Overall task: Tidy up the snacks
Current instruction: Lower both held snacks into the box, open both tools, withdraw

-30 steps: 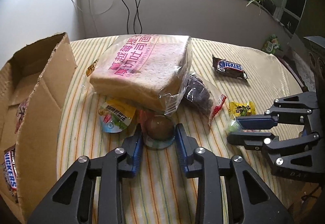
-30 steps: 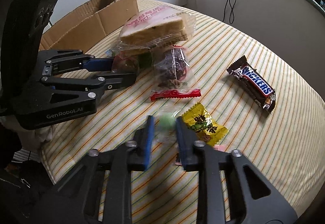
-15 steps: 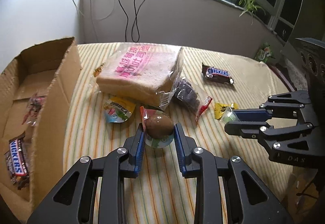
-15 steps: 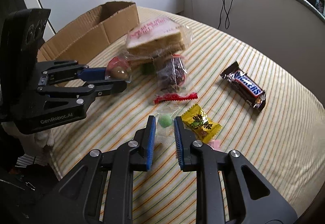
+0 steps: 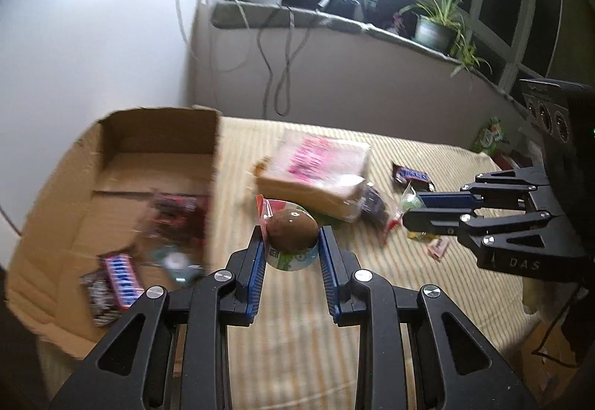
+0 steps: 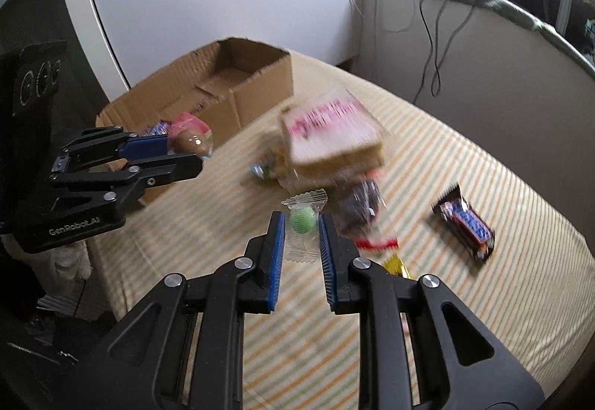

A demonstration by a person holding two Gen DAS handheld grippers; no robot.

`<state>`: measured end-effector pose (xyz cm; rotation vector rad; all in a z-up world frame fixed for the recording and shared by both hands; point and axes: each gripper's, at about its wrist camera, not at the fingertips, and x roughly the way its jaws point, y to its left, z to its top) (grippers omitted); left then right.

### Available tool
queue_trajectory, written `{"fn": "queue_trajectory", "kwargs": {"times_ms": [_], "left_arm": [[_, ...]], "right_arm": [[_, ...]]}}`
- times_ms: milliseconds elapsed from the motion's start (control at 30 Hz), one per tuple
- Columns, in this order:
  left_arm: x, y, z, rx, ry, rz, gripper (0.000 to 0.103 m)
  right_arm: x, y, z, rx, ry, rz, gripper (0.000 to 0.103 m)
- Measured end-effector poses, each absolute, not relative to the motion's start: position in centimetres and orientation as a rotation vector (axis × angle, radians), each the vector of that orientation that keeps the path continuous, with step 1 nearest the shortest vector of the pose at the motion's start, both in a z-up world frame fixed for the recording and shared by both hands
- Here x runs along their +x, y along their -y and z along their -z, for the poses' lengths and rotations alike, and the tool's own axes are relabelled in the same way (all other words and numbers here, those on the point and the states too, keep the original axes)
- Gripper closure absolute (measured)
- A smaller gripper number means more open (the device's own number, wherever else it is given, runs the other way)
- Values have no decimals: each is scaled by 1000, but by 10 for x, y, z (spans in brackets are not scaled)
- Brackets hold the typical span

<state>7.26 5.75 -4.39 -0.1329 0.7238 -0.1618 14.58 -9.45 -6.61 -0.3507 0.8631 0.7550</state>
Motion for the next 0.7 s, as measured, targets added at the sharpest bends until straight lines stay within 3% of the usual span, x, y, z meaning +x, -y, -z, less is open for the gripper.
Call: {"fn": "queue_trajectory", "kwargs": {"times_ms": [700], "left_arm": [[51,-153,44,-187,-692,-16,77]], "right_arm": [[184,-42,48,-414,-808,-866,84]]}}
